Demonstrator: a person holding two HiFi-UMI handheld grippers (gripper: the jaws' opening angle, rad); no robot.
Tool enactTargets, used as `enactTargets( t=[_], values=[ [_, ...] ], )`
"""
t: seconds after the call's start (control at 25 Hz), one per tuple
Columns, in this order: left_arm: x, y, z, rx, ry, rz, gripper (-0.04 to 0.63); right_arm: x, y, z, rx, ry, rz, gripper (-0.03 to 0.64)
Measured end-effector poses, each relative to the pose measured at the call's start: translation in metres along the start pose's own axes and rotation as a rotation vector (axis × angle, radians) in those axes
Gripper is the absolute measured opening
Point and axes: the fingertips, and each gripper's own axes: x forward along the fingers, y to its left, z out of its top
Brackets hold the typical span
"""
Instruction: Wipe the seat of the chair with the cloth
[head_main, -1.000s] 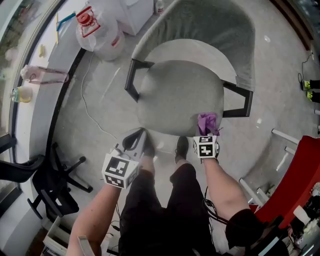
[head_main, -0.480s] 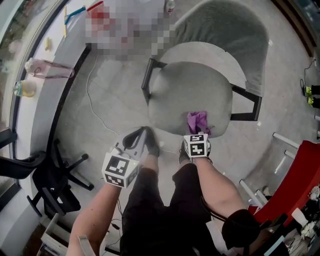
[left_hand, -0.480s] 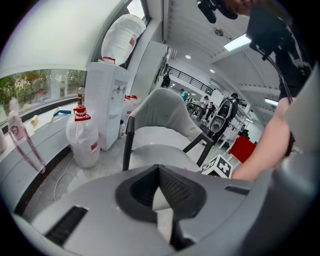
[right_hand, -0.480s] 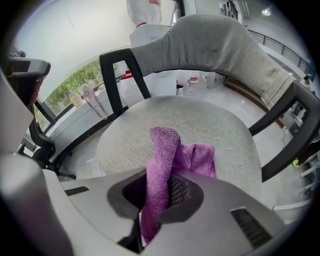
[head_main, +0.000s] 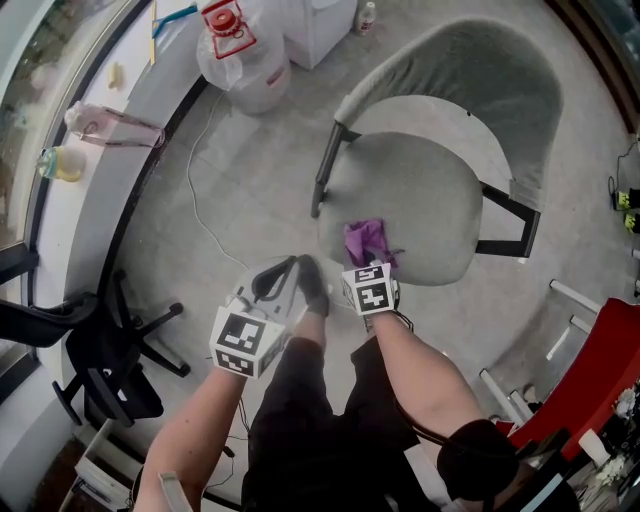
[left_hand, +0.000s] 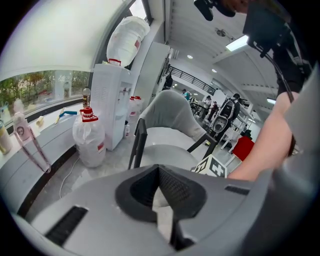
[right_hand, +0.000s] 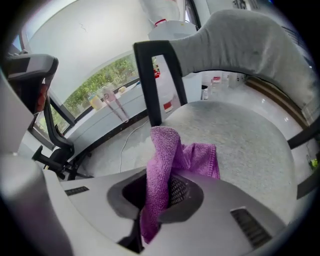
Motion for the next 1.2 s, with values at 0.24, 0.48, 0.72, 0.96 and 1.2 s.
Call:
enactTargets(
  t=[0.24,0.48,0.72,0.96,1.2],
  values=[
    [-0.006,0.010,-0.002,-0.011,-0.005,0.002,-0.003,0.019,0.034,0.020,0.004,-0.009,0.082,0.035],
    [-0.011,0.014,0.002,0.003,-0.007,-0.006,-0.003,0.007,0.061,0.051,0.084,-0.096,0.201,0.035],
    [-0.005,0.000,0.017,0.034,-0.013,-0.067,-0.003,-0.033,0.031,0.070,0.186,-0.203,0.142,0.035],
    [0.014,-0.028,0.030,0.072,-0.006,-0.130,-0.003,-0.083,-0.039,0.059,0.259,-0.271,0.026,0.035],
    [0.041,-0.062,0.037,0.080,0.015,-0.165,-0.003,-0.126,-0.140,0.021,0.333,-0.301,-0.140,0.035]
  ],
)
